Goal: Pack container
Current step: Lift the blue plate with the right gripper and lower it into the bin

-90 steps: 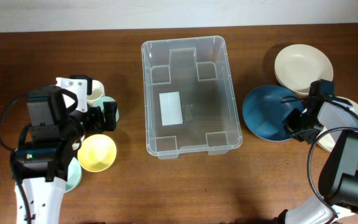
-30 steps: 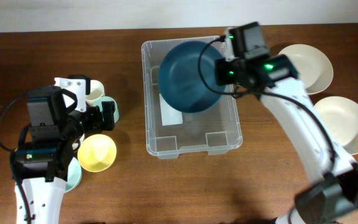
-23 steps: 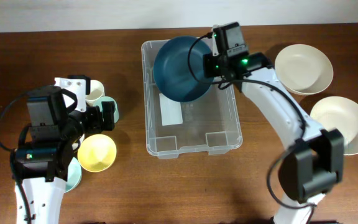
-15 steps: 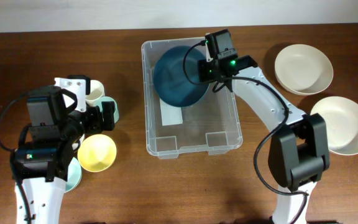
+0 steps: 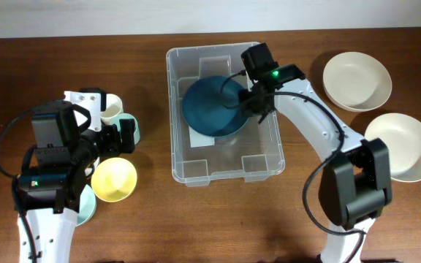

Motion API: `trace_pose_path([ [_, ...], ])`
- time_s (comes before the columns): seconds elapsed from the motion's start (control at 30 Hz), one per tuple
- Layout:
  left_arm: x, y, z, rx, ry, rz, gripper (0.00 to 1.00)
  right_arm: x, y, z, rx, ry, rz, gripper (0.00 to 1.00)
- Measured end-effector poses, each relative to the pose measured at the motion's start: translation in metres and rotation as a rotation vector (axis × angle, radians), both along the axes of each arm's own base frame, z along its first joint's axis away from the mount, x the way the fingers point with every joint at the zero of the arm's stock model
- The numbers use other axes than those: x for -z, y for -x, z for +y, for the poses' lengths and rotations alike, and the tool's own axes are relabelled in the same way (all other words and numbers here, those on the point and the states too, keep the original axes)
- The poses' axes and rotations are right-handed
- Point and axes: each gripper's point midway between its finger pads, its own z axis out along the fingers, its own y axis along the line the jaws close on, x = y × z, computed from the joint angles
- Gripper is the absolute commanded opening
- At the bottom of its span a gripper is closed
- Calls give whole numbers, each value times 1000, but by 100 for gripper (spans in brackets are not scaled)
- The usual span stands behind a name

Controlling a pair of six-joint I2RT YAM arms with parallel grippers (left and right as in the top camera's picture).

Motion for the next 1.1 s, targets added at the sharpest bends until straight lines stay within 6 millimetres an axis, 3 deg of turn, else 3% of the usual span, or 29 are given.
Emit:
trace_pose_path([
  [0.1, 0, 0, 0, 0, 0, 0, 99, -3, 52, -14, 23, 36, 194, 4],
  [0.23, 0, 0, 0, 0, 0, 0, 99, -3, 84, -23, 43, 68, 324, 4],
  [0.4, 0, 0, 0, 0, 0, 0, 99, -3, 91, -22, 40, 74, 347, 4],
  [0.6, 0, 0, 0, 0, 0, 0, 99, 13, 124, -9, -24, 122, 435, 4],
  [0.8, 0, 0, 0, 0, 0, 0, 99, 17, 145, 5, -79, 147, 478, 4],
  [1.1, 0, 0, 4, -17, -16, 0, 100, 13, 160, -2, -77, 177, 543, 4],
])
